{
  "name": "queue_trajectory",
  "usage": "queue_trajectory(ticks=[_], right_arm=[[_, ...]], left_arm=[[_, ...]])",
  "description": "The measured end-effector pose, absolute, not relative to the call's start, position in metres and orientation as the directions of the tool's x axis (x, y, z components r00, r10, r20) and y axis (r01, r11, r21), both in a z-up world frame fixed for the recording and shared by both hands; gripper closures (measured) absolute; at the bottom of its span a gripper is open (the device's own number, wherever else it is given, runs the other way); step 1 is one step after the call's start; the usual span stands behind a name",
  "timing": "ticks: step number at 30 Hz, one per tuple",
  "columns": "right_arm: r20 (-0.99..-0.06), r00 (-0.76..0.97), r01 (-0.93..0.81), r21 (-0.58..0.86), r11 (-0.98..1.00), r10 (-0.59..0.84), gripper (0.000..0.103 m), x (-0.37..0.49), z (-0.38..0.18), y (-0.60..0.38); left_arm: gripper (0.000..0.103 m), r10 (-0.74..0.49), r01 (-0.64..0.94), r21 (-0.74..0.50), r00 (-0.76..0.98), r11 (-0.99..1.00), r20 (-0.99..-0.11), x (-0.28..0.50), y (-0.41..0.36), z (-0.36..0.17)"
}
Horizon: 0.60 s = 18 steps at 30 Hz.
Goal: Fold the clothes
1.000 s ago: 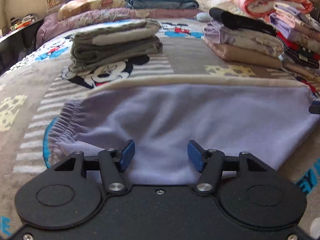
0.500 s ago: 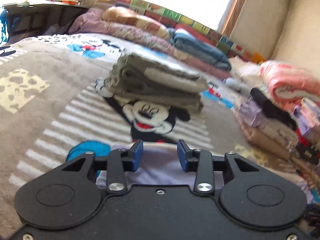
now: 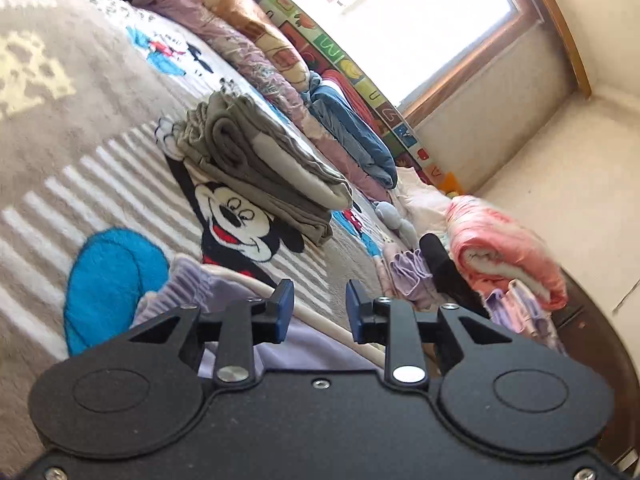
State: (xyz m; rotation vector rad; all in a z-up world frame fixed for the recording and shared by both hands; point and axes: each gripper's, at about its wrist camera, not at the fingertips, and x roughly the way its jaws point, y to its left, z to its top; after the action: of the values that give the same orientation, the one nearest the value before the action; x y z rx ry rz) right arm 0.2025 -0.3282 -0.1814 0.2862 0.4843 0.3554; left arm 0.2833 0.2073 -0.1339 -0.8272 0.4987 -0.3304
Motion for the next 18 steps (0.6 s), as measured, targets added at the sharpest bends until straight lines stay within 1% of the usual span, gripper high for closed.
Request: queue_trajectory(ticks=[1, 2, 3, 4, 5, 6, 9, 12, 14, 15, 16, 17, 18], right_arm=[[-0.398, 0.827, -0.262, 0.352, 0.898, 0.397, 0.037, 0.203, -0.182, -0.329], [-0.396, 0.827, -0.262, 0.356, 0.897, 0.399, 0.037, 0.203, -0.182, -0.33], [-0.395, 0.827, -0.263, 0.359, 0.896, 0.401, 0.037, 0.203, -0.182, -0.33], [-0.394, 0.827, -0.263, 0.362, 0.895, 0.402, 0.037, 0.203, -0.183, -0.33], [-0.393, 0.826, -0.262, 0.365, 0.893, 0.403, 0.037, 0.203, -0.183, -0.331], [-0.393, 0.826, -0.262, 0.368, 0.892, 0.405, 0.037, 0.204, -0.183, -0.331], [-0.391, 0.824, -0.262, 0.378, 0.888, 0.409, 0.037, 0.204, -0.183, -0.332], [-0.387, 0.824, -0.263, 0.385, 0.885, 0.413, 0.037, 0.204, -0.184, -0.334], [-0.384, 0.825, -0.263, 0.386, 0.884, 0.414, 0.037, 0.204, -0.184, -0.334], [-0.383, 0.826, -0.264, 0.387, 0.884, 0.414, 0.037, 0.204, -0.184, -0.334], [-0.382, 0.825, -0.264, 0.39, 0.882, 0.416, 0.037, 0.204, -0.184, -0.334], [-0.381, 0.825, -0.264, 0.394, 0.881, 0.417, 0.037, 0.204, -0.185, -0.335], [-0.38, 0.825, -0.263, 0.397, 0.879, 0.419, 0.037, 0.204, -0.185, -0.335]], left_arm=[[0.077, -0.474, 0.059, -0.791, 0.826, 0.609, -0.304, 0.282, 0.208, -0.139], [0.075, -0.459, -0.023, -0.795, 0.806, 0.606, -0.374, 0.284, 0.208, -0.146], [0.087, -0.402, -0.105, -0.74, 0.785, 0.664, -0.472, 0.285, 0.204, -0.153], [0.097, -0.337, -0.138, -0.662, 0.774, 0.737, -0.537, 0.287, 0.199, -0.156], [0.097, -0.312, -0.144, -0.636, 0.776, 0.758, -0.548, 0.288, 0.195, -0.157], [0.099, -0.306, -0.149, -0.643, 0.785, 0.751, -0.54, 0.288, 0.194, -0.153], [0.098, -0.286, -0.13, -0.664, 0.829, 0.736, -0.48, 0.274, 0.195, -0.137], [0.097, -0.314, -0.078, -0.72, 0.863, 0.69, -0.396, 0.26, 0.198, -0.126], [0.091, -0.319, -0.068, -0.728, 0.868, 0.683, -0.38, 0.265, 0.201, -0.127], [0.078, -0.325, -0.081, -0.728, 0.857, 0.681, -0.4, 0.272, 0.203, -0.133], [0.08, -0.293, -0.137, -0.704, 0.841, 0.697, -0.454, 0.28, 0.205, -0.14], [0.1, -0.233, -0.22, -0.653, 0.814, 0.725, -0.533, 0.288, 0.206, -0.148], [0.097, -0.222, -0.24, -0.653, 0.81, 0.718, -0.543, 0.292, 0.21, -0.156]])
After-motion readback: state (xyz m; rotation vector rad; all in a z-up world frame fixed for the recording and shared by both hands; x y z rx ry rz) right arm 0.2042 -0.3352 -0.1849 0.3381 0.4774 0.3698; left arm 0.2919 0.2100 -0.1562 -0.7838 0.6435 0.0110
